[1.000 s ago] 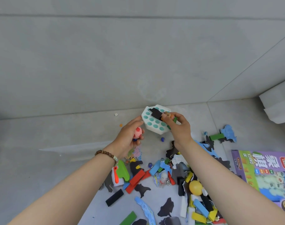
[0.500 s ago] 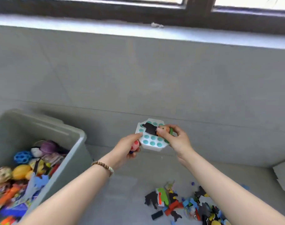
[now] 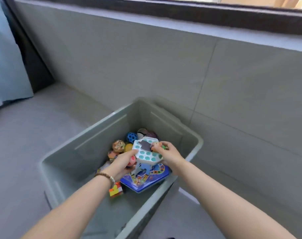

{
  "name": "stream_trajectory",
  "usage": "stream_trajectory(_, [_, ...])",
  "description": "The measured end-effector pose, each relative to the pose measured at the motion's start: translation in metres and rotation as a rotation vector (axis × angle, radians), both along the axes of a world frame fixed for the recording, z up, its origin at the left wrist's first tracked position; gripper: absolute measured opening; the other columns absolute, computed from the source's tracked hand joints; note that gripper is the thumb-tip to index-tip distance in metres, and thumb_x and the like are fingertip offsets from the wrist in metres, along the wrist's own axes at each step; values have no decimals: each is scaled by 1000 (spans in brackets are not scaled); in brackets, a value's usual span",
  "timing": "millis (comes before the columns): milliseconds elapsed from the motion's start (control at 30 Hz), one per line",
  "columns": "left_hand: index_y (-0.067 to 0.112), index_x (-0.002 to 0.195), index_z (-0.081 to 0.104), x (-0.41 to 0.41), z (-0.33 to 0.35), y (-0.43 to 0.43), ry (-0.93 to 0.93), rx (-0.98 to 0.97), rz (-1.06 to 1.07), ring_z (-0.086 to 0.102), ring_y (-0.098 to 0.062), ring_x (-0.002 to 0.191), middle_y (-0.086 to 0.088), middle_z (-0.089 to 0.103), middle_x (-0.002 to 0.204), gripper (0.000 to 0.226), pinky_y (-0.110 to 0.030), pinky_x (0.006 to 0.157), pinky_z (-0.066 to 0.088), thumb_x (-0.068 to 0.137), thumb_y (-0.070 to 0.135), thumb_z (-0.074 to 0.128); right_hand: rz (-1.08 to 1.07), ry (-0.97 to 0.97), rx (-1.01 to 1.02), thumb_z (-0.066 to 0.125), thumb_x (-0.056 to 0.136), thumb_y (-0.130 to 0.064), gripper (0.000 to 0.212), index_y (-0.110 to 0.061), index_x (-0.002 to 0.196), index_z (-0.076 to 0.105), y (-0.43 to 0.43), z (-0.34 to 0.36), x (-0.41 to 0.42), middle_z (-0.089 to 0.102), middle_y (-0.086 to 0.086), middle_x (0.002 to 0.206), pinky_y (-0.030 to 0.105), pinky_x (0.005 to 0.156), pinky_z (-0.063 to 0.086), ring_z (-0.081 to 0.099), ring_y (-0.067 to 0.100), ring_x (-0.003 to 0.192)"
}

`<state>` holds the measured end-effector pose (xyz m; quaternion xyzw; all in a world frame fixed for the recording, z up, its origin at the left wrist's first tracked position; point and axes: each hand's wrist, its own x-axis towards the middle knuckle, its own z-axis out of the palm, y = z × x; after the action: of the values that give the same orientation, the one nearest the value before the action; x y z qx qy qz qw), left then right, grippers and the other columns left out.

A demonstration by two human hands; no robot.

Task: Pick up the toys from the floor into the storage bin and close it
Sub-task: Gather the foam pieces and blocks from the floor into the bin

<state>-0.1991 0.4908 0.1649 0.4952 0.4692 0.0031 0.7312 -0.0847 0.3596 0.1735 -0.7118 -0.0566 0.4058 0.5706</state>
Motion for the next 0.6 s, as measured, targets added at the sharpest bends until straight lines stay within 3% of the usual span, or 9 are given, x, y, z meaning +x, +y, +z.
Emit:
stream_trajectory(67, [16,104,62,-1,-18,10,-24,-25,-4,57,-17,88,-10,65,105,21,-31,75,53,93,32,55,50,-23,-43,63,88,-28,53,-19,135,41,8,-7,5,48,4,129,41,99,48,55,22,115])
stream_trajectory(167, [18,130,50,-1,-41,20,75,163,-110,47,-21,121,-6,51,136,45,-40,105,35,95,46,46,193,-243,-210,56,93,-26,54,-16,142,35,4,-14,15,36,7,147,28,103,38,42,21,130])
stream_trajectory(267, [11,145,31,-9,-49,25,190,381,-117,35,-24,135,-6,35,149,60,-32,107,30,96,43,45,378,-603,-367,57,92,-27,58,-16,144,32,-9,-13,22,28,5,152,28,110,27,30,19,138])
stream_trajectory(367, [10,145,30,-10,-41,30,249,535,-192,35,-26,136,-8,33,151,59,-33,108,30,97,40,45,564,-970,-473,57,90,-29,57,-21,143,35,-28,-1,31,21,-1,156,31,115,21,21,17,143])
stream_trajectory(467, [10,145,32,0,-14,19,253,732,-306,34,-28,136,-9,35,150,59,-34,109,30,96,40,46,527,-970,-522,57,90,-29,57,-21,142,36,-64,14,47,19,-1,156,29,113,21,23,17,142])
stream_trajectory(600, [11,138,43,32,31,-24,114,1000,-475,46,-30,126,-9,47,140,53,-37,104,39,94,41,48,401,-899,-608,57,91,-30,56,-21,142,36,-142,41,67,19,0,156,30,112,23,22,18,143])
